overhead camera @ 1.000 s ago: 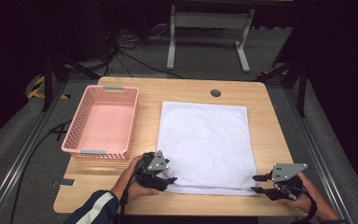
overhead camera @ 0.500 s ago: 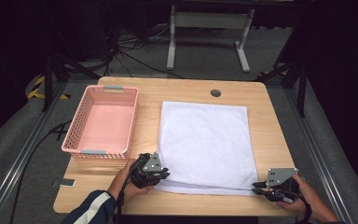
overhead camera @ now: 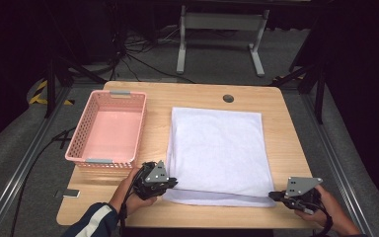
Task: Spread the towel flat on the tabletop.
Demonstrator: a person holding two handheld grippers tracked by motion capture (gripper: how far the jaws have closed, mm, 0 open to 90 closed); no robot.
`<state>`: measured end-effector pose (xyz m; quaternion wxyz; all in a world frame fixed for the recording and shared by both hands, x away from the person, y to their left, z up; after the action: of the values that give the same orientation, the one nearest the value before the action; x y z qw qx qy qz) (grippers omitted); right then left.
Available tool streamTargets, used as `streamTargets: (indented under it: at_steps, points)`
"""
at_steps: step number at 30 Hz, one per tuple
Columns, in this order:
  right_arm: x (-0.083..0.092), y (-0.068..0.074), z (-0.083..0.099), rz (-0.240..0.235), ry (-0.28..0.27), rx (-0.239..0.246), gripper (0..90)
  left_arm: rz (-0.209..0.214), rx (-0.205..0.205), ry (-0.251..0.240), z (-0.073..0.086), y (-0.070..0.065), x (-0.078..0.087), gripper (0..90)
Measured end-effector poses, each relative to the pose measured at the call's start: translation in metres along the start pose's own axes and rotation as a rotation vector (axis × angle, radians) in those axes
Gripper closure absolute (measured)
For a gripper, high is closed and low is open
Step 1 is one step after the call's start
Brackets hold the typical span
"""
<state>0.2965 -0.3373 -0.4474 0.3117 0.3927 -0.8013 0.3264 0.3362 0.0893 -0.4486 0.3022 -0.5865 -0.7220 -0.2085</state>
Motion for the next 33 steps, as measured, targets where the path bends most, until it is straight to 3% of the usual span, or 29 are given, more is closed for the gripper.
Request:
streamTargets:
  at_steps: [1,3,6,7,8,10,11,13,15,16,17,19,20,21,22,25,27,29,31,32,33]
  points:
    - [0.004,0.001,-0.001,-0.007,-0.008,0.009,88.8,0.004,-0.003,-0.009,0.0,-0.002,0.002,84.8]
    - [0.008,0.005,-0.002,-0.03,-0.007,0.033,88.7,0.026,-0.022,0.025,0.003,-0.007,0.004,84.5]
    - [0.003,0.016,-0.001,-0.087,0.046,0.085,88.6,0.069,-0.043,0.093,0.014,-0.02,0.0,81.5]
    - [0.003,0.016,-0.001,-0.087,0.046,0.085,88.6,0.069,-0.043,0.093,0.014,-0.02,0.0,79.2]
    - [-0.005,0.02,0.003,-0.117,0.093,0.095,87.9,0.088,-0.031,0.148,0.026,-0.026,-0.005,78.2]
    - [-0.008,0.021,0.006,-0.139,0.101,0.078,84.8,0.092,-0.028,0.159,0.032,-0.028,-0.008,74.6]
    - [-0.008,0.021,0.007,-0.145,0.099,0.072,84.3,0.11,0.013,0.17,0.04,-0.028,-0.01,70.9]
    - [-0.008,0.021,0.007,-0.15,0.103,0.074,79.9,0.114,0.065,0.151,0.043,-0.027,-0.005,63.5]
    - [-0.007,0.021,0.006,-0.151,0.103,0.072,75.1,0.101,0.055,0.126,0.042,-0.025,-0.003,53.7]
    - [-0.006,0.02,0.007,-0.158,0.094,0.063,67.7,0.079,0.095,0.094,0.041,-0.022,0.002,45.7]
    - [-0.006,0.019,0.007,-0.144,0.087,0.055,62.2,0.054,0.132,0.041,0.036,-0.015,0.007,42.1]
    - [-0.004,0.012,0.004,-0.11,0.048,0.013,61.0,0.003,0.141,-0.001,0.029,-0.008,0.008,39.1]
    - [-0.004,0.012,0.004,-0.11,0.048,0.013,61.0,0.003,0.141,-0.001,0.029,-0.008,0.008,34.1]
    - [-0.002,0.007,0.001,-0.089,0.022,-0.006,57.5,-0.027,0.158,-0.02,0.022,0.0,0.007,34.1]
    - [-0.001,-0.003,-0.003,-0.036,-0.003,-0.047,54.8,-0.063,0.172,-0.036,0.016,0.008,0.005,30.2]
    - [-0.005,-0.03,-0.013,0.06,-0.044,-0.123,53.7,-0.139,0.218,-0.077,-0.005,0.037,-0.006,26.5]
    - [-0.01,-0.055,-0.021,0.117,-0.073,-0.183,54.3,-0.181,0.243,-0.07,-0.015,0.054,-0.014,26.1]
    - [-0.018,-0.078,-0.027,0.16,-0.098,-0.256,54.8,-0.186,0.258,-0.051,-0.023,0.072,-0.022,25.8]
    - [-0.025,-0.095,-0.031,0.191,-0.098,-0.282,54.5,-0.193,0.273,-0.051,-0.025,0.079,-0.025,26.1]
    - [-0.029,-0.103,-0.032,0.209,-0.093,-0.297,53.8,-0.199,0.295,-0.035,-0.028,0.09,-0.031,26.4]
    - [-0.029,-0.103,-0.032,0.209,-0.093,-0.297,53.8,-0.199,0.295,-0.035,-0.028,0.09,-0.031,26.5]
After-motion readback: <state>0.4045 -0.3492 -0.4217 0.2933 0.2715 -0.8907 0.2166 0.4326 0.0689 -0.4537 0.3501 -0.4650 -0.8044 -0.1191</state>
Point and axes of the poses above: each handheld gripper's, and its own axes: x roughly backward along the jaws, z roughly out of its underside, y roughly to its left, the point moved 3 cm from there along -x, roughly forward along the jaws, and after that the axes turned 9 degrees about z, right-handed, at the moved point
